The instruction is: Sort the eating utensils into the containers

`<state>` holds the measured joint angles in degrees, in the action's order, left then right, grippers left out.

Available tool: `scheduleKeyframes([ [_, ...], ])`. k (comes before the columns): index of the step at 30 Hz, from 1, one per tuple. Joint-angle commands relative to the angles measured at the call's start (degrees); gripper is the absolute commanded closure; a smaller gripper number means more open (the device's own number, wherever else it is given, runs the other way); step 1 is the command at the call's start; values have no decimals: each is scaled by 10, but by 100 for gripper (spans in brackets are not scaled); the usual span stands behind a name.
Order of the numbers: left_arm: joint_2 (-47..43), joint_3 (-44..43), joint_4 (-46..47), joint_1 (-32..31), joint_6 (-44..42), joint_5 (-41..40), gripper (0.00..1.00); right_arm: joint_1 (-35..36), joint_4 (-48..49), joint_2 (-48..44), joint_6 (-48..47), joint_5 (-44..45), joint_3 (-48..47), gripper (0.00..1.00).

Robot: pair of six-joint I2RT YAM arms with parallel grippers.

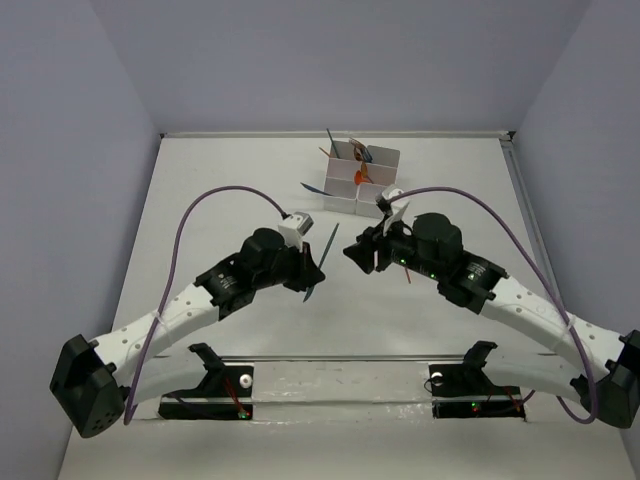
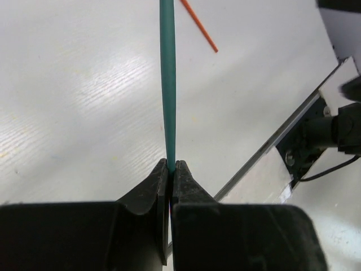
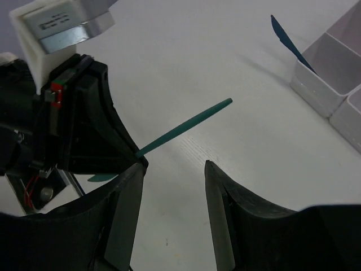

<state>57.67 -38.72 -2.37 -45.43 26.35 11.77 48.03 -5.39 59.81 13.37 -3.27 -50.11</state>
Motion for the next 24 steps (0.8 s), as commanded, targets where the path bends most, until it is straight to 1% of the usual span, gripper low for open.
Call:
scheduleKeyframes([
  [1,1,-37,-112,3,-53,60,94,3,-47,-28,-147,-89,-10,47],
  [4,-1,-41,-147,3,-67,98,94,3,-45,-20,-196,-177,-27,46],
  [6,-1,-45,-158,3,-73,117,94,3,-52,-3,-208,-193,-45,46],
  [7,1,-46,-166,3,-81,133,94,3,-80,9,-216,-207,-60,46],
  [8,2,-47,-169,3,-84,142,94,3,-95,21,-226,-245,-75,46],
  [9,5,-48,-171,3,-92,155,94,3,-110,49,-247,-257,-104,45],
  [11,12,-52,-183,3,-102,166,94,3,-143,79,-276,-288,-127,43],
  [15,6,-57,-184,3,-111,206,94,8,-152,112,-283,-334,-131,39],
  [19,1,-65,-183,8,-108,243,94,14,-157,126,-290,-341,-126,38],
  [24,-3,-71,-175,18,-104,257,94,25,-147,137,-284,-351,-114,38],
])
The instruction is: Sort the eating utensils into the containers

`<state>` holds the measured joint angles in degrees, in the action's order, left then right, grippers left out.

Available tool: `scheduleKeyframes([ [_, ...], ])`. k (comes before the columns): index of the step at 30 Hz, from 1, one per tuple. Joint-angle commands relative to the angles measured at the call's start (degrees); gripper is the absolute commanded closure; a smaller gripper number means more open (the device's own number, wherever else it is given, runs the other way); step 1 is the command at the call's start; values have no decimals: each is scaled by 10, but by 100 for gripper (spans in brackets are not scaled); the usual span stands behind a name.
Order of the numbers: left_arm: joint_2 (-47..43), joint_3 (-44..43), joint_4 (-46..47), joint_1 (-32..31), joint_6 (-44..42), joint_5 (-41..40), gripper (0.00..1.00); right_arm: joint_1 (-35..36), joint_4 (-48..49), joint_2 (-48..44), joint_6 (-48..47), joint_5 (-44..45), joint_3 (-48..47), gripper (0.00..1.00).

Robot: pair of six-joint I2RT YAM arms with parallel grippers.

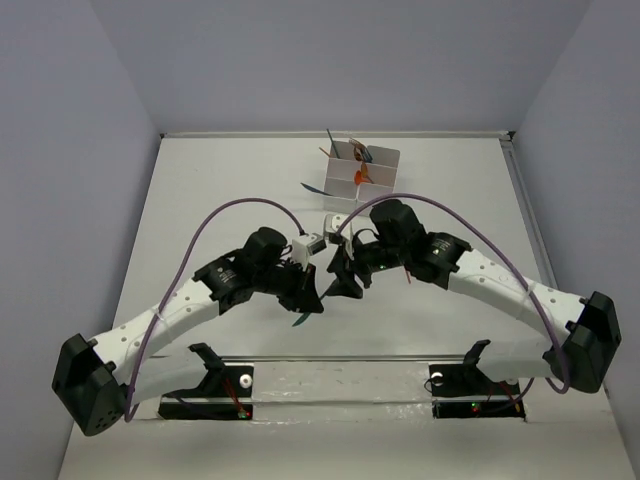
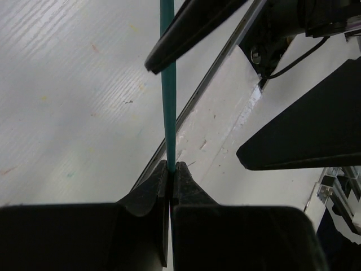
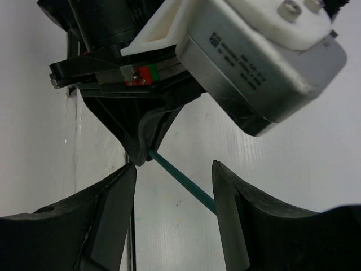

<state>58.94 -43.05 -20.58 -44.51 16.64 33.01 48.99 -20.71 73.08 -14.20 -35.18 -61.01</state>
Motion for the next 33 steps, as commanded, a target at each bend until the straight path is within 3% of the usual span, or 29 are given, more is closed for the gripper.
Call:
scheduleKeyframes([
  [1,-16,-29,9,9,-6,49,94,15,5,9,-8,-31,-5,38],
  [12,-16,-52,-15,15,-19,58,94,37,-7,37,-10,-1,-2,41],
  [18,-27,-56,-30,21,-25,53,94,37,-3,28,-7,5,6,50],
  [24,-38,-56,-38,26,-32,73,94,37,3,29,-3,48,15,41],
  [30,-46,-63,-51,26,-35,79,94,37,7,32,-6,42,12,45],
  [33,-44,-63,-53,26,-39,81,94,37,15,31,0,28,11,56],
])
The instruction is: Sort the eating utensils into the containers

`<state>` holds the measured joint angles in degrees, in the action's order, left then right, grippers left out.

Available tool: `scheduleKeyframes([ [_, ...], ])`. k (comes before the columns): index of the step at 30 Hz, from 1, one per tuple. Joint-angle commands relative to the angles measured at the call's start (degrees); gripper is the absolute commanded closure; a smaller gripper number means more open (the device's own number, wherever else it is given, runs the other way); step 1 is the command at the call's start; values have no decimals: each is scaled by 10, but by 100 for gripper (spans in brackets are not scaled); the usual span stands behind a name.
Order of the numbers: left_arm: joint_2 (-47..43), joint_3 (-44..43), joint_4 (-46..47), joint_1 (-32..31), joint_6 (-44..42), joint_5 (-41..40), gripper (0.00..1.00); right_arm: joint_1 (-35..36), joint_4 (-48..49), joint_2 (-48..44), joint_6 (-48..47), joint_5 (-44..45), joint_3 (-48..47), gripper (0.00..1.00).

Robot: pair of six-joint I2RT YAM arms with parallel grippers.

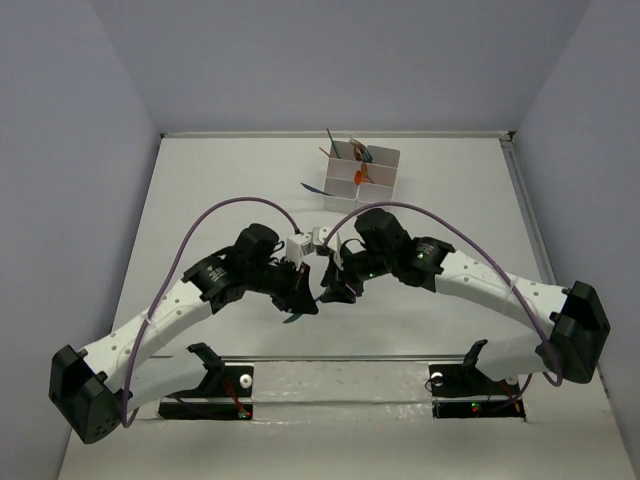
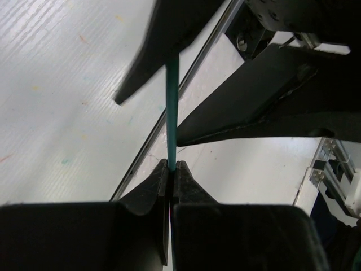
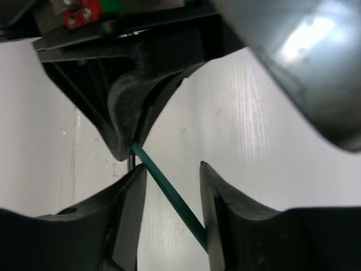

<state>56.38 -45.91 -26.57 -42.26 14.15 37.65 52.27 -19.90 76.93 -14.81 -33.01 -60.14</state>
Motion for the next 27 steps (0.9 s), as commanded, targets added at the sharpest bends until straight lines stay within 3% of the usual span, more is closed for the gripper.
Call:
scheduleKeyframes([
  [1,-19,-36,6,3,-15,34,94,4,9,-7,6,5,4,57],
  [4,-19,-37,13,3,-12,40,94,4,3,-1,7,3,1,59],
  [5,-18,-37,20,3,-11,44,94,4,1,2,7,3,-1,62],
  [6,-19,-38,21,3,-9,45,94,4,-1,4,7,2,-2,72],
  [11,-27,-47,27,3,1,40,94,10,-8,14,5,3,-8,78],
  [14,-32,-52,34,3,9,38,94,10,-7,14,6,5,-6,92],
  [20,-44,-62,43,9,22,34,94,10,-1,8,10,5,-2,93],
  [22,-47,-64,46,9,25,26,87,10,13,2,15,14,2,93],
  [25,-57,-65,44,14,29,2,51,10,49,-19,36,37,15,93],
  [27,-68,-66,44,14,32,-15,38,10,75,-34,56,53,27,93],
])
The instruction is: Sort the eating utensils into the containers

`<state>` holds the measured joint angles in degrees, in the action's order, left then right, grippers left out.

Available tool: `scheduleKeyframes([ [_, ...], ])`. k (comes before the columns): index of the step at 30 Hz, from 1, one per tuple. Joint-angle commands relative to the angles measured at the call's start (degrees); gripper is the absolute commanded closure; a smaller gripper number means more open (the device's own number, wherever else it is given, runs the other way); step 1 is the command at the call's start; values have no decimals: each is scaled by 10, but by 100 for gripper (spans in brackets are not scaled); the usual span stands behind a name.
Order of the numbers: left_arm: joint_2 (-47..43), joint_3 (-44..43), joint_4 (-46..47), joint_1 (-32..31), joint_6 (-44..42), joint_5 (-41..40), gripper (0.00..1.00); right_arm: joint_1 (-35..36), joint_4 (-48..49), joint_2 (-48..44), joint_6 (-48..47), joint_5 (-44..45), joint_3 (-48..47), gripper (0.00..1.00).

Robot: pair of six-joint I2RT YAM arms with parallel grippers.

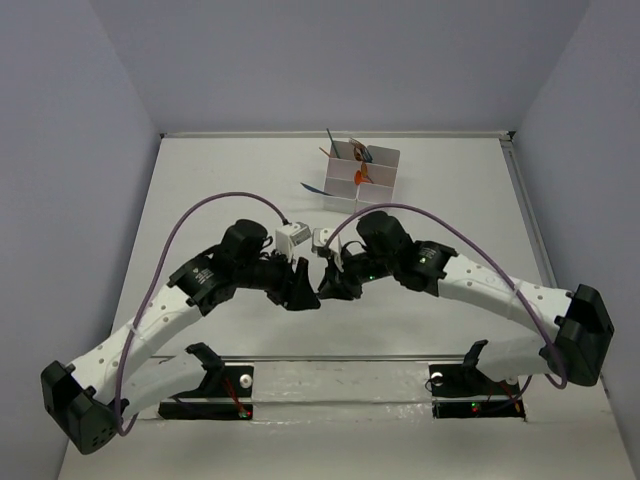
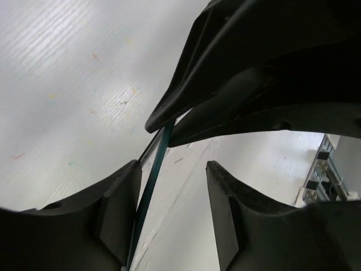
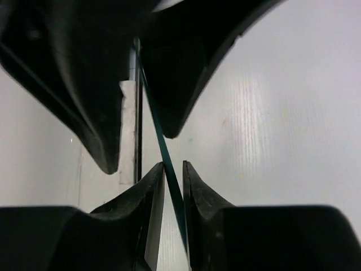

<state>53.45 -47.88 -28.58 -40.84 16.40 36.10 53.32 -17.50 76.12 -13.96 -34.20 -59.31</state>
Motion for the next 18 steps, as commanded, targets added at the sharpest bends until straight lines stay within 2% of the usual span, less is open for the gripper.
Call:
scheduleKeyframes([
  [1,-43,-47,64,0,9,-15,33,-1,64,-34,53,71,24,93],
  [2,-48,-49,63,5,9,-23,24,-1,85,-47,59,80,35,93],
  [3,-58,-50,59,5,8,-33,21,-1,96,-52,68,97,39,93],
  [10,-123,-107,9,10,-1,-168,5,-42,169,-46,111,144,63,93],
  [13,-153,-120,-2,10,8,-282,1,-75,248,-40,139,156,81,93],
  [18,-197,-87,37,10,40,-364,1,-130,393,-13,195,216,80,93],
])
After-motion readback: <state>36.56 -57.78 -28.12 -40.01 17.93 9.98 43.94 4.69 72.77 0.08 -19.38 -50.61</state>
